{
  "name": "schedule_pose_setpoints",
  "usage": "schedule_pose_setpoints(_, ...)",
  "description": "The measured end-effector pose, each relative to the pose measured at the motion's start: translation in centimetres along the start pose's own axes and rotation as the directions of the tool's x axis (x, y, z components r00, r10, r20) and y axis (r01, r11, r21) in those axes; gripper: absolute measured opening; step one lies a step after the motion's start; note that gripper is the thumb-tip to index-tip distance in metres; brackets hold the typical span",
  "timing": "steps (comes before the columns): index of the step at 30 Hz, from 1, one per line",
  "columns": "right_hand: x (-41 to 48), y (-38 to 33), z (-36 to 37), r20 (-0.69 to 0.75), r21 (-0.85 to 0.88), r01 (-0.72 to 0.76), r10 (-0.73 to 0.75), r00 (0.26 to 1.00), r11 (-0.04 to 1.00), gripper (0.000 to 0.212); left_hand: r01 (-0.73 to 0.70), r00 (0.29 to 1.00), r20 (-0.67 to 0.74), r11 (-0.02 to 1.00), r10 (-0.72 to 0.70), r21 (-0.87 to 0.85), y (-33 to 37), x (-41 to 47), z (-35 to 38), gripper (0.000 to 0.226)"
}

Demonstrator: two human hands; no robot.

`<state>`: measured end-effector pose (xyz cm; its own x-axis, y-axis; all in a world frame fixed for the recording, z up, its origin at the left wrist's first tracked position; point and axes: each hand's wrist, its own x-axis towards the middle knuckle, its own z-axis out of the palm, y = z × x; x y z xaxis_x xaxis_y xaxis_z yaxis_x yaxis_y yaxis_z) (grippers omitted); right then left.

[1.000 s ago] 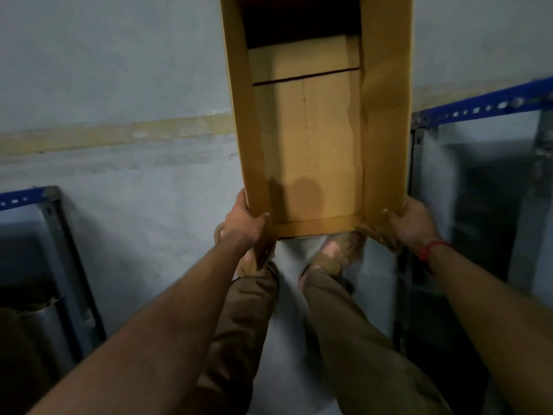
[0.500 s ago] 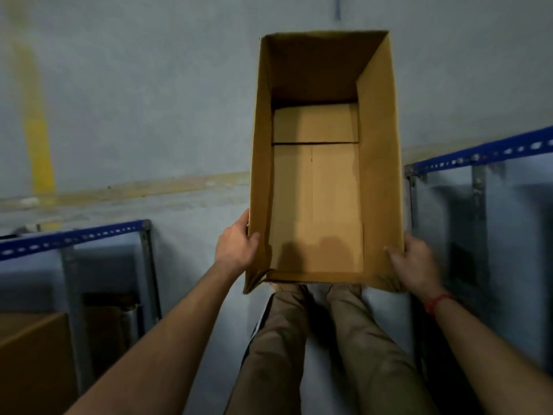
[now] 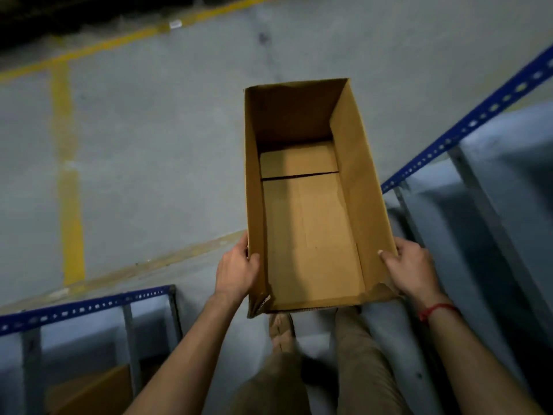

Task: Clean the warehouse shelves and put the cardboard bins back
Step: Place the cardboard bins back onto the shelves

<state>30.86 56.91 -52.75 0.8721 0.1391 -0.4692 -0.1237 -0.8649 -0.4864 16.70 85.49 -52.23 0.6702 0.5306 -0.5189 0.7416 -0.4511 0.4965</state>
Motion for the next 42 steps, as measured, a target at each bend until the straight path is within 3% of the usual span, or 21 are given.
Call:
schedule_pose_setpoints(5,-7.8,-1.9,-2.3,-0.091,0.087,-0.053,0.061,0.994,0.995,0.02,-0.145,0.989,-0.037,0.989,0.146,0.027,1.4,-4.3,-4.3,0.044)
schedule_pose_setpoints(13,-15.9,-3.1,-4.9,-0.235,0.158,-0.09,0.126,0.964,0.983,0.015,-0.3,0.954,0.015,0.952,0.3,0.06,4.2,-7.8,-8.2,0.035)
schedule_pose_setpoints(29,-33.7,3.0,-5.7,-0.338,0.258,-0.203,0.285,0.897,0.945,0.013,-0.545,0.838,0.125,0.829,0.532,0.122,3.8,-20.3,-6.9,0.037)
schedule_pose_setpoints(42,-43.4,9.9,-4.0,-0.421,0.414,-0.329,0.499,0.758,0.849,0.014,-0.706,0.695,0.385,0.679,0.607,0.203,7.8,-25.8,-3.8,0.05)
